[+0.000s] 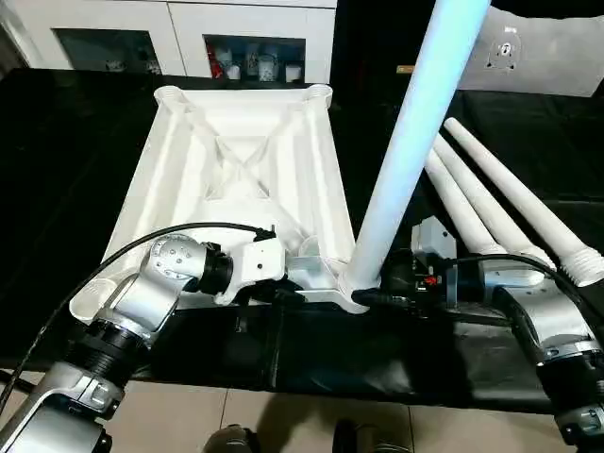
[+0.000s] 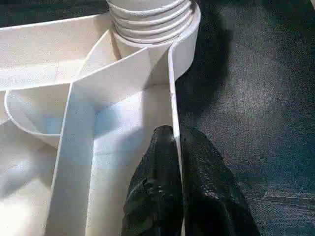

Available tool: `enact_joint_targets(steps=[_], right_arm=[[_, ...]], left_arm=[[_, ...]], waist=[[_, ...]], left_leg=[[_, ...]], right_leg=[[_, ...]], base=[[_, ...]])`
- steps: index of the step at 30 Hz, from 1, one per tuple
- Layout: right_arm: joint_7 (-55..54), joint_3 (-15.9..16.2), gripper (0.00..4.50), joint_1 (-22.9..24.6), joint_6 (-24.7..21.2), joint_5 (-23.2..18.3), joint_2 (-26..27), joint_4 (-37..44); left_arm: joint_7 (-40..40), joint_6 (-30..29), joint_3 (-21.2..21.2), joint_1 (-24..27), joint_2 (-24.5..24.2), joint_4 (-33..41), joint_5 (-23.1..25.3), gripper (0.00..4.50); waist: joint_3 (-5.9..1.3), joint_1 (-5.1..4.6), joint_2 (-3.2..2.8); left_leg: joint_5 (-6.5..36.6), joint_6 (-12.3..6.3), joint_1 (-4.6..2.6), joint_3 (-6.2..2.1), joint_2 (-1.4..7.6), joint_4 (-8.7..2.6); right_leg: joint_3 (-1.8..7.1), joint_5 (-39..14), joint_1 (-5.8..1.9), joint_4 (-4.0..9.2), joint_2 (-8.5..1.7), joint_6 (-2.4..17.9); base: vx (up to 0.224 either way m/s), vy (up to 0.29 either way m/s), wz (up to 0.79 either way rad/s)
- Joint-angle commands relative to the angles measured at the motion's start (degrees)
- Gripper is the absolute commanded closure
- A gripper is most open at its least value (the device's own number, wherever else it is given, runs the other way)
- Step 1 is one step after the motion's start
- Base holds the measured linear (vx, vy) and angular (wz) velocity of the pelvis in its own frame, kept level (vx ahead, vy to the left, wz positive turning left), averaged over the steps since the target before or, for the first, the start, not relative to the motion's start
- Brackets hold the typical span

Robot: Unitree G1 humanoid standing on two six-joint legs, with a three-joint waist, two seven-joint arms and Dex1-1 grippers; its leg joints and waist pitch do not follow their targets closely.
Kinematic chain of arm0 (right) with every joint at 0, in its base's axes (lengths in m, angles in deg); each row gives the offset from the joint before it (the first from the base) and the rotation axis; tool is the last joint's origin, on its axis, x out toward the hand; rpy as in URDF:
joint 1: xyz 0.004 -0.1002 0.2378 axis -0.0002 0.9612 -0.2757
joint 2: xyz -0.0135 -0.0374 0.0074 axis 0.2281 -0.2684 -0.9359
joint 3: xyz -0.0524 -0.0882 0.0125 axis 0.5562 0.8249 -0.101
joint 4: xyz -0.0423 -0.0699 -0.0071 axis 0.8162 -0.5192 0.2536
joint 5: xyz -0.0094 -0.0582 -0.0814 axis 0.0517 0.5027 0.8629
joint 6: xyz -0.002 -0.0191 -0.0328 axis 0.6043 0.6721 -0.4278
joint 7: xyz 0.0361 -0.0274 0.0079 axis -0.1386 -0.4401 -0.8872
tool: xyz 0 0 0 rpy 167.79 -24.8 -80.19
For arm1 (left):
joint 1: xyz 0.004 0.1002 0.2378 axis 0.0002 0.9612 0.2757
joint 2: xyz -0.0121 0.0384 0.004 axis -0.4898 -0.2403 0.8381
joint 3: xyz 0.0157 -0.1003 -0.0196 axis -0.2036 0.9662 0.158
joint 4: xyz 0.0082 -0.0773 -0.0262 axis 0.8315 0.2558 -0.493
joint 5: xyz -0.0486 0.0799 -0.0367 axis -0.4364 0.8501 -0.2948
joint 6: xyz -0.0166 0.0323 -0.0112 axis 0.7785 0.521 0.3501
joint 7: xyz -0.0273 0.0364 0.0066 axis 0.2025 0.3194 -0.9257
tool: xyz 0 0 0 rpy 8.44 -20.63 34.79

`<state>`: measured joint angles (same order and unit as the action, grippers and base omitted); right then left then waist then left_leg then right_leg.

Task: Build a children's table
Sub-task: Rotate leg to tighten

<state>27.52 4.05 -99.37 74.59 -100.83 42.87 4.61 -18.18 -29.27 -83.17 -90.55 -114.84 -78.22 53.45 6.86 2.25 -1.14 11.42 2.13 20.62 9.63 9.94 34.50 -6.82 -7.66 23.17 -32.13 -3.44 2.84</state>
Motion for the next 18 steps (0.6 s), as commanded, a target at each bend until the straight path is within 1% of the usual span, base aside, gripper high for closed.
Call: enact_joint_targets(steps=[1, 4, 9, 13, 14, 17, 18], right_arm=[[0.8, 0.2, 1.53, -0.7, 0.3, -0.3, -0.4, -0.1], [1.2, 0.5, 1.76, -0.5, 0.4, -0.4, -0.4, 0.0], [1.5, 0.7, 1.83, -0.2, 0.3, -0.5, -0.4, 0.2], [1.4, 0.9, 1.83, 1.7, -0.6, -1.5, 0.4, 2.5], [1.1, 0.8, 1.83, 2.2, -1.1, -1.9, 0.7, 3.2], [-1.7, 0.3, 1.83, 4.3, -3.2, -3.4, 2.8, 6.3], [-4.5, 0.0, 1.83, 5.2, -4.2, -3.6, 4.5, 7.7]], left_arm=[[1.8, 1.9, -1.1, -0.8, -0.2, 1.5, -0.3, 4.50], [1.9, 1.8, -1.1, -0.8, -0.2, 1.4, -0.3, 4.50], [1.9, 1.8, -1.1, -0.8, -0.3, 1.4, -0.3, 4.50], [1.6, 0.9, -0.8, -0.7, 0.0, 1.7, -0.5, 4.50], [1.3, 0.5, -0.7, -0.6, 0.1, 1.9, -0.6, 4.50], [-0.8, -2.6, -0.2, -0.4, 1.1, 3.1, -0.6, 4.50], [-2.4, -5.3, 0.4, -0.3, 2.2, 4.3, -1.1, 4.50]], waist=[[-5.11, -0.10, 0.17], [-5.03, -0.07, 0.21], [-5.12, -0.06, 0.19], [-5.07, -0.01, 0.14], [-5.07, 0.06, -0.03], [-5.03, 0.08, 0.08], [-4.88, 0.01, -0.04]], left_leg=[[6.5, -6.42, -0.27, -1.02, 3.51, -3.70], [6.9, -6.21, -0.33, -0.98, 3.43, -3.71], [6.4, -6.39, -0.25, -1.00, 3.47, -3.69], [6.7, -6.40, -0.31, -0.98, 3.48, -3.72], [6.6, -6.39, -0.28, -1.03, 3.53, -3.73], [7.2, -6.02, -0.39, -1.03, 3.60, -3.83], [8.1, -5.47, -0.45, -1.11, 3.66, -3.93]], right_leg=[[3.68, -18.9, -3.69, 3.41, -5.26, 10.1], [3.69, -20.0, -3.65, 3.56, -5.28, 9.7], [3.70, -18.9, -3.70, 3.41, -5.29, 10.0], [3.70, -19.2, -3.68, 3.53, -5.29, 9.8], [3.71, -19.1, -3.69, 3.47, -5.28, 9.9], [3.70, -19.7, -3.63, 3.56, -5.27, 9.7], [3.67, -20.6, -3.57, 3.75, -5.34, 9.7]], base=[[0.000, 0.000, 0.00], [0.000, 0.000, 0.00], [0.000, 0.000, 0.00], [0.000, 0.000, 0.00], [0.000, 0.000, 0.00], [0.000, 0.000, 0.00], [0.000, 0.000, 0.00]])
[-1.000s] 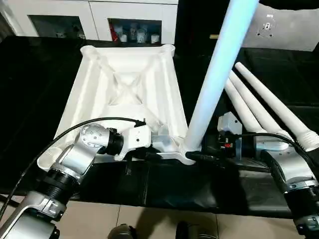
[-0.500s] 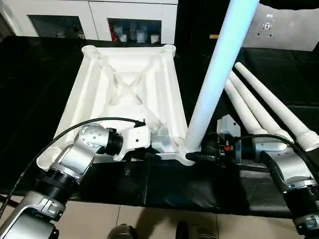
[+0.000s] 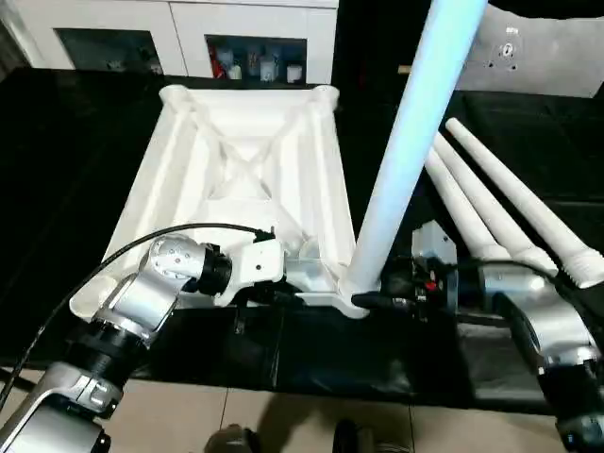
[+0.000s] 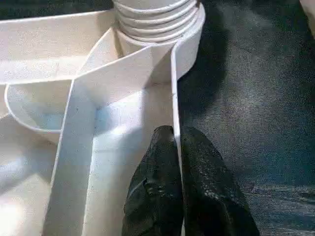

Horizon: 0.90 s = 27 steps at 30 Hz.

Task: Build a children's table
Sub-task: Rotate leg to tighten

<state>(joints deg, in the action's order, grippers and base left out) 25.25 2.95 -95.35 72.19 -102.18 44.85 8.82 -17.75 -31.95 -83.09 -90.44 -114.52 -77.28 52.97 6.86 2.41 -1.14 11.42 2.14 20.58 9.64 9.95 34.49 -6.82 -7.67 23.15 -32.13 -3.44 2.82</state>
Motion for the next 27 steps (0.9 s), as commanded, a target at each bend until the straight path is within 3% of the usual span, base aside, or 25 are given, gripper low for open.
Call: enact_joint_targets(steps=[1, 7, 12, 13, 14, 16, 19, 21, 23, 27], right_arm=[[-2.9, 1.1, 1.83, 1.4, -2.1, -2.3, 2.9, 3.8], [-17.6, 1.3, 1.86, 3.9, -7.9, -1.0, 12.3, 7.9], [-28.7, 1.7, 1.88, 4.0, -9.6, 3.2, 19.3, 7.6], [-35.3, 0.8, 1.88, 3.0, -10.2, 4.9, 22.8, 6.1], [-40.2, -0.4, 1.88, 1.9, -10.3, 5.8, 25.3, 4.5], [-46.8, -2.5, 1.88, 0.1, -10.8, 6.7, 28.5, 1.7], [-51.8, -4.1, 1.88, -1.8, -10.1, 8.0, 30.2, -0.8], [-52.3, -5.9, 1.88, -2.2, -9.1, 6.2, 31.0, -1.5], [-53.3, -7.0, 1.32, -2.1, -8.9, 6.4, 31.3, -1.3], [-54.7, -8.2, 1.05, -1.1, -8.2, 8.2, 30.5, -0.5]], left_arm=[[-3.3, -3.3, 0.5, -0.4, 2.2, 3.6, -0.8, 4.50], [-11.2, -11.6, 0.7, -0.7, 8.1, 7.8, 0.4, 4.50], [-20.5, -17.5, 1.0, -2.1, 13.9, 7.9, 3.3, 4.50], [-25.9, -20.4, 1.7, -2.9, 16.9, 7.3, 4.7, 4.50], [-29.8, -22.0, 2.3, -3.4, 19.2, 6.5, 5.6, 4.50], [-35.0, -23.5, 3.4, -4.0, 22.7, 5.4, 6.5, 4.50], [-38.6, -23.8, 4.2, -4.7, 24.9, 4.3, 7.1, 4.50], [-38.6, -23.9, 4.1, -5.0, 24.8, 4.2, 7.5, 4.50], [-37.8, -23.9, 3.8, -5.0, 24.3, 4.5, 8.0, 4.50], [-35.8, -23.3, 2.9, -4.0, 22.8, 5.2, 8.7, 4.50]], waist=[[-4.90, -0.18, 0.01], [-4.37, -1.46, -0.01], [-4.07, -2.43, -0.41], [-4.15, -2.62, -0.16], [-3.97, -2.91, -0.34], [-4.13, -3.38, -0.43], [-4.54, -3.80, -0.43], [-4.77, -3.66, -0.26], [-5.01, -3.35, -0.40], [-5.02, -3.27, -0.53]], left_leg=[[8.0, -5.16, -0.40, -1.15, 3.68, -3.95], [10.2, -3.41, -0.32, -1.31, 2.86, -3.96], [11.8, -3.17, -0.58, -1.33, 2.56, -3.85], [12.4, -2.89, -0.59, -1.41, 2.44, -3.79], [12.8, -2.46, -0.80, -1.40, 2.55, -3.79], [13.8, -2.14, -0.92, -1.57, 2.35, -3.62], [11.6, -3.80, -0.22, -1.68, 2.50, -3.74], [10.3, -5.10, -0.17, -1.44, 2.30, -3.68], [7.6, -6.32, 0.22, -1.43, 2.50, -3.68], [6.7, -6.82, 0.49, -1.44, 2.65, -3.74]], right_leg=[[3.73, -20.6, -3.62, 3.70, -5.39, 9.6], [3.14, -27.9, -3.57, 4.94, -5.28, 6.4], [2.77, -31.3, -2.97, 5.78, -5.01, 4.4], [2.54, -32.1, -3.16, 5.94, -5.08, 4.0], [2.52, -32.7, -2.77, 6.02, -5.06, 4.0], [2.16, -33.3, -2.85, 6.31, -5.04, 3.6], [2.52, -28.0, -3.29, 5.70, -5.07, 4.3], [2.79, -26.1, -3.25, 5.42, -5.09, 5.0], [3.00, -22.2, -3.45, 4.82, -5.09, 6.0], [3.04, -20.6, -3.60, 4.52, -5.21, 7.1]], base=[[0.000, 0.000, 0.00], [0.000, 0.000, 0.00], [0.000, 0.000, 0.00], [0.000, 0.000, 0.00], [0.000, 0.000, 0.00], [0.000, 0.000, 0.00], [0.000, 0.000, 0.00], [0.000, 0.000, 0.00], [0.000, 0.000, 0.00], [0.000, 0.000, 0.00]])
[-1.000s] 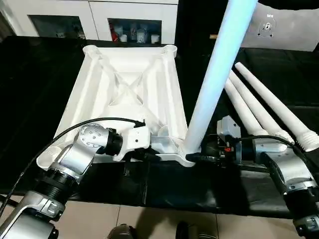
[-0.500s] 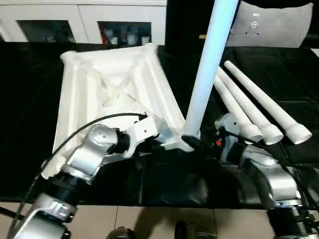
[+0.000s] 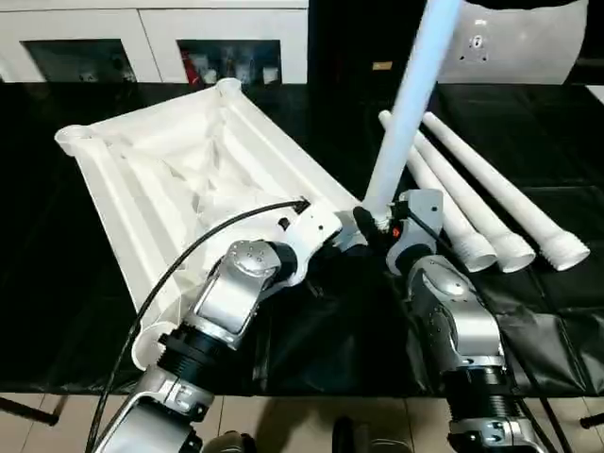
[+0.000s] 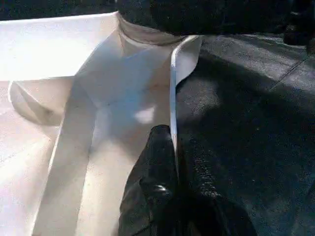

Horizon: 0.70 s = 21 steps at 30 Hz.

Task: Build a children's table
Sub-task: Rotate leg to tighten

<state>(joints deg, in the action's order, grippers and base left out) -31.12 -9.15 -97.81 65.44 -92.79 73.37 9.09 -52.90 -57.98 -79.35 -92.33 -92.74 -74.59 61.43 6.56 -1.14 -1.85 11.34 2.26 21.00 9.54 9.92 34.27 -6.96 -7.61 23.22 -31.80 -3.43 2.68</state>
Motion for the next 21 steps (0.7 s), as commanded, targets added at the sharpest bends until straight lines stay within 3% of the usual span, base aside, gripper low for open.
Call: enact_joint_targets(steps=[1, 4, 6, 9, 12, 13, 14, 20, 21], right_arm=[[1.4, 4.0, 0.92, 1.5, -1.2, -0.8, 1.5, -0.8], [1.7, 3.6, 0.67, 2.4, -0.3, -0.7, -0.1, -0.2], [2.8, 1.5, 0.54, 4.0, -1.0, -2.3, -1.2, 2.5], [3.3, 0.1, 0.25, 5.7, -0.7, -2.9, -2.2, 5.2], [5.2, -2.0, 0.07, 7.8, 0.1, -5.3, -3.5, 8.5], [5.6, -2.9, 0.02, 8.6, 0.3, -6.6, -3.7, 10.0], [6.6, -3.4, 0.02, 9.9, 0.4, -7.8, -4.7, 12.3], [10.7, -3.3, 0.02, 11.6, -1.5, -10.5, -7.5, 16.6], [11.2, -3.3, 0.02, 11.6, -1.0, -10.3, -8.3, 16.3]], left_arm=[[-0.5, 3.1, -0.9, -2.1, 0.8, 2.5, 0.2, 4.50], [-0.8, 3.0, -0.7, -1.9, 0.3, 2.3, -0.2, 4.50], [-1.0, 3.8, -0.3, -2.0, -0.1, 1.3, -0.4, 4.50], [-2.2, 4.3, 0.1, -2.3, -0.3, -0.1, 0.1, 4.50], [-4.1, 5.2, 1.4, -3.0, 0.3, -2.3, -0.3, 4.50], [-3.5, 5.5, 2.4, -2.8, 0.6, -2.2, -1.6, 4.23], [-3.8, 6.1, 4.6, -2.7, 1.5, -1.7, -3.9, 4.23], [-2.2, 8.6, 7.7, -1.7, 1.6, 1.3, -8.1, 4.23], [-1.8, 8.0, 9.0, -1.5, 1.2, 2.8, -9.4, 4.23]], waist=[[-4.73, 0.28, 0.14], [-4.74, 0.16, -0.03], [-4.85, 0.19, 0.02], [-4.93, 0.27, 0.26], [-4.83, 0.39, 0.37], [-4.99, 0.37, 0.17], [-4.97, 0.24, 0.20], [-5.38, 0.40, 0.36], [-5.51, 0.37, 0.69]], left_leg=[[6.9, -6.88, -0.04, -1.27, 2.70, -3.49], [7.6, -6.41, -0.11, -1.31, 2.84, -3.53], [7.9, -6.47, -0.14, -1.26, 2.80, -3.48], [7.6, -6.79, -0.03, -1.25, 2.79, -3.50], [8.6, -6.77, -0.08, -1.10, 2.46, -3.39], [8.5, -6.59, -0.01, -1.22, 2.48, -3.39], [8.6, -6.65, 0.04, -1.17, 2.37, -3.33], [7.1, -7.71, 0.29, -0.99, 2.07, -3.05], [7.1, -7.77, 0.19, -0.90, 2.05, -3.00]], right_leg=[[3.20, -20.7, -3.60, 4.25, -5.19, 7.2], [3.20, -20.8, -3.60, 4.24, -5.13, 7.5], [3.27, -20.8, -3.74, 4.28, -5.22, 7.5], [3.21, -20.8, -3.78, 4.28, -5.03, 7.1], [3.12, -24.1, -3.77, 4.88, -5.17, 5.7], [2.98, -24.8, -3.82, 4.83, -5.14, 5.3], [2.86, -25.6, -3.84, 5.12, -5.10, 4.6], [2.73, -26.2, -3.77, 5.07, -4.93, 4.1], [2.69, -26.7, -3.70, 5.21, -4.92, 4.0]], base=[[0.000, 0.000, 0.00], [0.000, 0.000, 0.00], [0.000, 0.000, 0.00], [0.000, 0.000, 0.00], [0.000, 0.000, 0.00], [0.000, 0.000, 0.00], [0.000, 0.000, 0.00], [0.000, 0.000, 0.00], [0.000, 0.000, 0.00]])
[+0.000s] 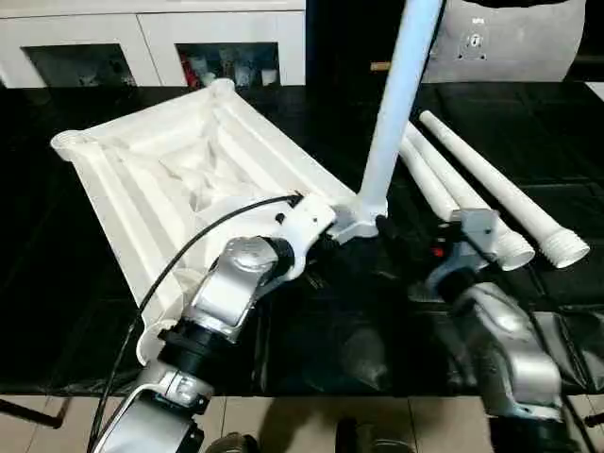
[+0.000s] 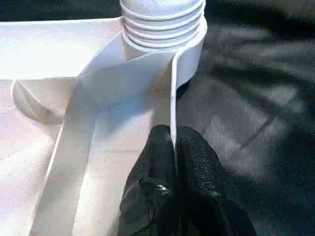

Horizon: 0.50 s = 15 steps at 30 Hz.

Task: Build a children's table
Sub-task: Rotate leg to tighten

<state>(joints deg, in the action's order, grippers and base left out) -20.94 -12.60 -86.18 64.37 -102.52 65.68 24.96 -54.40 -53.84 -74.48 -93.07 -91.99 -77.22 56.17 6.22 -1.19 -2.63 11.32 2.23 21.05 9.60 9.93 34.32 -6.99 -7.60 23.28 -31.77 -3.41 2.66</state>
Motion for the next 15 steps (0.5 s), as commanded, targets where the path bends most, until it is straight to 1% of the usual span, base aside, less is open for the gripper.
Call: enact_joint_targets(steps=[1, 2, 3, 4, 5, 6, 7, 8, 9, 10, 11, 12, 13, 14, 15], right_arm=[[1.0, -0.1, 0.02, -0.1, -0.1, -0.6, -0.9, 0.1], [1.2, -0.2, 0.02, -0.1, -0.4, -0.7, -1.2, -0.4], [1.2, -0.3, 0.02, -0.1, -0.4, -0.7, -1.2, -0.4], [1.5, 0.5, 0.02, 0.1, -0.3, -0.1, -2.1, -0.5], [2.1, 1.1, 0.02, 0.2, -0.4, 0.1, -2.6, -0.5], [2.9, 2.2, 0.02, 0.5, -0.8, 0.4, -3.3, -0.2], [3.7, 3.5, 0.02, 0.6, -1.3, 1.0, -4.1, 0.0], [4.6, 4.5, 0.02, 0.7, -1.9, 1.1, -4.6, 0.2], [5.0, 5.0, 0.02, 0.7, -2.2, 1.1, -4.7, 0.3], [5.3, 5.2, 0.02, 0.7, -2.4, 0.9, -4.7, 0.3], [5.3, 5.3, 0.02, 0.6, -2.4, 0.9, -4.6, 0.1], [5.1, 5.7, 0.02, 0.3, -2.2, 1.1, -4.2, -0.7], [4.8, 6.0, 0.02, -0.1, -1.8, 1.3, -4.0, -1.6], [4.5, 6.1, 0.02, -0.3, -1.6, 1.6, -3.9, -2.0], [4.3, 6.3, 0.02, -0.5, -1.5, 1.8, -4.0, -2.4]], left_arm=[[0.6, 3.1, 4.5, -0.5, -0.3, 6.6, -4.7, 4.23], [2.0, 2.1, 4.9, -0.1, -1.7, 8.3, -5.2, 4.23], [2.3, 1.9, 5.0, -0.1, -2.0, 8.5, -5.2, 4.23], [2.7, 0.7, 5.5, 0.1, -3.8, 9.6, -4.7, 4.23], [3.3, -0.2, 5.8, 0.3, -5.0, 10.3, -4.5, 4.23], [4.1, -0.7, 5.7, 0.6, -7.2, 11.2, -3.8, 4.23], [5.1, -1.4, 5.6, 0.9, -9.6, 12.2, -3.2, 4.23], [5.9, -2.2, 5.6, 1.3, -11.6, 13.1, -2.6, 4.23], [6.7, -2.9, 5.6, 1.7, -13.2, 13.9, -2.3, 4.23], [7.1, -3.3, 5.6, 1.9, -14.0, 14.3, -2.2, 4.23], [7.8, -3.6, 5.3, 2.3, -14.9, 15.0, -2.3, 4.23], [8.4, -4.4, 4.5, 3.4, -15.5, 16.2, -2.5, 4.23], [8.8, -4.9, 3.5, 4.4, -15.9, 17.0, -2.6, 4.23], [8.7, -4.9, 3.0, 4.6, -15.7, 17.0, -2.5, 4.23], [8.2, -5.0, 2.5, 4.7, -15.4, 16.8, -2.4, 4.23]], waist=[[-5.14, 0.49, 1.31], [-5.15, 0.46, 1.10], [-5.21, 0.47, 1.35], [-5.18, 0.53, 1.12], [-5.19, 0.52, 1.04], [-5.28, 0.47, 0.98], [-5.26, 0.39, 0.95], [-5.06, 0.35, 1.53], [-5.08, 0.36, 1.35], [-4.98, 0.25, 1.56], [-4.85, 0.39, 1.39], [-4.85, 0.50, 1.57], [-4.84, 0.67, 1.22], [-4.76, 0.74, 1.38], [-4.73, 0.93, 1.34]], left_leg=[[6.9, -7.69, 0.21, -1.04, 2.10, -3.06], [6.8, -7.66, 0.18, -1.04, 2.18, -3.08], [6.8, -7.63, 0.14, -1.06, 2.26, -3.11], [6.7, -7.53, 0.08, -1.09, 2.32, -3.11], [6.6, -7.48, 0.12, -1.11, 2.32, -3.12], [6.1, -7.52, 0.17, -1.27, 2.51, -3.20], [5.8, -7.69, 0.27, -1.24, 2.44, -3.16], [6.2, -7.70, 0.27, -1.15, 2.34, -3.22], [6.1, -7.45, 0.33, -1.21, 2.33, -3.22], [6.0, -7.43, 0.32, -1.07, 2.28, -3.21], [6.2, -7.07, -0.15, -0.88, 2.25, -3.12], [6.1, -6.87, -0.09, -0.93, 2.31, -3.18], [6.0, -6.59, -0.16, -1.10, 2.63, -3.31], [6.5, -6.51, -0.38, -1.05, 2.76, -3.36], [6.7, -6.30, -0.47, -1.02, 2.86, -3.40]], right_leg=[[2.71, -26.7, -3.81, 5.04, -5.02, 4.1], [2.72, -26.8, -3.63, 5.01, -4.94, 4.2], [2.74, -26.7, -3.63, 5.02, -4.99, 4.1], [2.77, -26.4, -3.54, 4.87, -4.96, 4.3], [2.76, -26.0, -3.57, 4.76, -4.89, 4.2], [2.82, -24.7, -3.64, 4.43, -4.88, 4.4], [2.88, -24.1, -3.61, 4.38, -4.82, 4.4], [2.93, -24.4, -3.57, 4.32, -4.86, 4.4], [2.98, -24.6, -3.73, 4.10, -4.98, 4.5], [3.09, -25.1, -3.54, 4.25, -4.96, 4.3], [3.13, -26.1, -3.15, 4.50, -4.89, 4.3], [3.13, -26.2, -3.28, 4.39, -4.96, 4.3], [3.18, -26.0, -3.18, 4.16, -5.07, 4.6], [3.21, -26.2, -2.92, 4.25, -5.00, 4.8], [3.32, -25.7, -2.77, 4.24, -4.94, 5.0]], base=[[0.000, 0.000, 0.00], [0.000, 0.000, 0.00], [0.000, 0.000, 0.00], [0.000, 0.000, 0.00], [0.000, 0.000, 0.00], [0.000, 0.000, 0.00], [0.000, 0.000, 0.00], [0.000, 0.000, 0.00], [0.000, 0.000, 0.00], [0.000, 0.000, 0.00], [0.000, 0.000, 0.00], [0.000, 0.000, 0.00], [0.000, 0.000, 0.00], [0.000, 0.000, 0.00], [0.000, 0.000, 0.00]])
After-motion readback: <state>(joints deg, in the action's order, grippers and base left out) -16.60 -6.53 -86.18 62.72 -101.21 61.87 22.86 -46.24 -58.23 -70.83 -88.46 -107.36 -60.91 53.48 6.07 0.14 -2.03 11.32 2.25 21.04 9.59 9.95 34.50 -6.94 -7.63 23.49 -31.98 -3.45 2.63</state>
